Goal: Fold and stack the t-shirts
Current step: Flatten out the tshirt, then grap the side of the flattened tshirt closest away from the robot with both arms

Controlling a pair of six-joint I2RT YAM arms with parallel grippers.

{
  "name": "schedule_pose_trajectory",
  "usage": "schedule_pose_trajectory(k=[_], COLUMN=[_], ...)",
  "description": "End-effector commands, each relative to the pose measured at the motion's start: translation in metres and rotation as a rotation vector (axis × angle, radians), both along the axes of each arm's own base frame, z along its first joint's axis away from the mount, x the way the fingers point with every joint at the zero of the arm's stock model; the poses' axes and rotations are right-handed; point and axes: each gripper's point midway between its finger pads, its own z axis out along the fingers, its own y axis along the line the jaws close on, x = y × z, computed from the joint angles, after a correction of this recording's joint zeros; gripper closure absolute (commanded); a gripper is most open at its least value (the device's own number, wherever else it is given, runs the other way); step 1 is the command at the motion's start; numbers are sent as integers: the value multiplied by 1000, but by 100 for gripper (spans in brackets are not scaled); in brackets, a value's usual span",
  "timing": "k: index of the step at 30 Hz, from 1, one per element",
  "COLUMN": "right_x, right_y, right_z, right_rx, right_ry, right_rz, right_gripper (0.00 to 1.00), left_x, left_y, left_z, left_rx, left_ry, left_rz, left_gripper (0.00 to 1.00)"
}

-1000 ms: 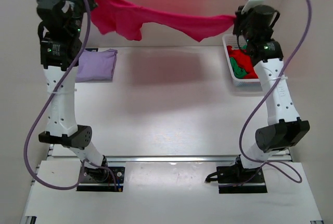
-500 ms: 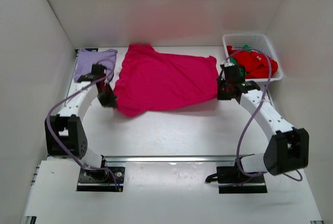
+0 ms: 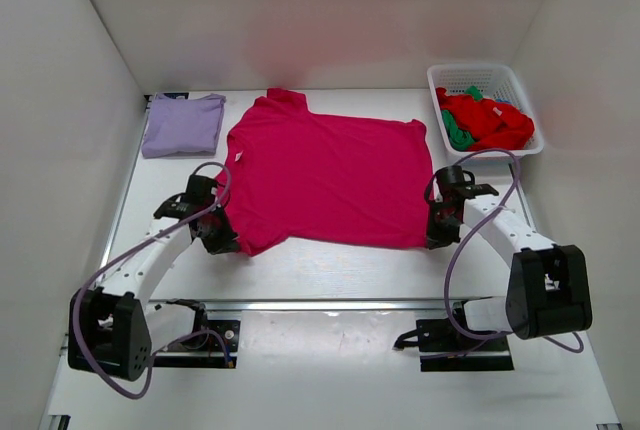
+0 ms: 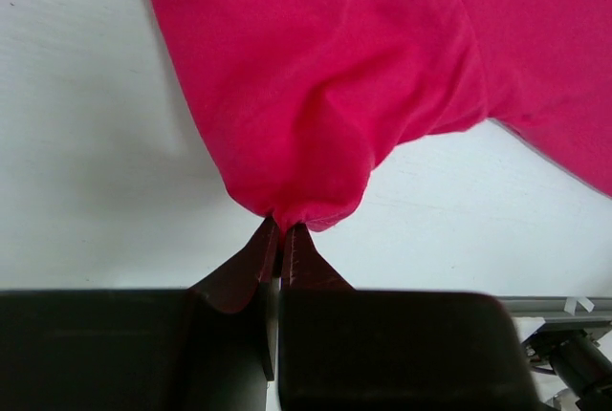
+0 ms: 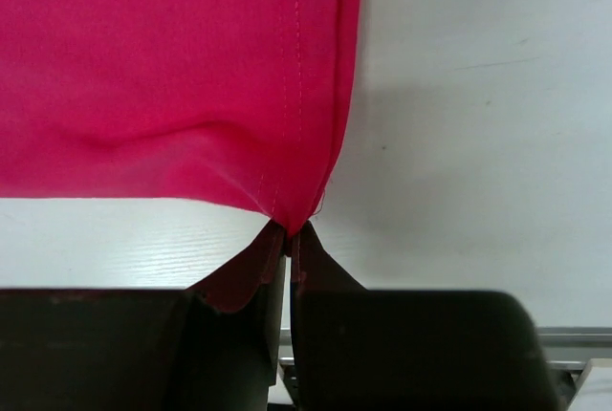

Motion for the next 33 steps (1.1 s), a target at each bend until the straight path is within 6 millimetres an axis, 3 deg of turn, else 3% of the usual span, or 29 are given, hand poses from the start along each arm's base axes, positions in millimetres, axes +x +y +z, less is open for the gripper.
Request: schedule_pose_trajectory(k=[1, 4, 6, 10, 16, 19, 24, 27, 33], right_x=[-1, -19, -22, -23, -13, -3, 20, 46, 77], right_y=[5, 2, 2, 7, 4, 2, -1, -3, -13], right_z=[4, -5, -3, 5, 17, 25, 34, 46, 49], right_rx=[7, -9, -27, 7, 7, 16, 15, 23, 7], right_ry=[11, 81, 86, 104, 63, 40, 19, -18, -40], right_rz=[-21, -16, -20, -33, -35, -30, -10, -11, -11], right_gripper=[100, 100, 100, 100, 100, 100, 100, 100, 100], left_x=[-3, -15, -19, -25, -15, 3, 51, 79, 127], left_y=[2, 8, 14, 19, 4, -3, -8, -9, -9], left_z=[6, 5, 10, 27, 47, 58, 93, 106, 113], left_rx=[1, 13, 27, 28, 1, -19, -54, -36, -35], left_ry=[-39, -38, -55, -110, -153, -210, -319, -351, -374], left_rz=[29, 57, 75, 106, 86, 97, 117, 103, 104], left_gripper=[100, 100, 100, 100, 100, 100, 100, 100, 100])
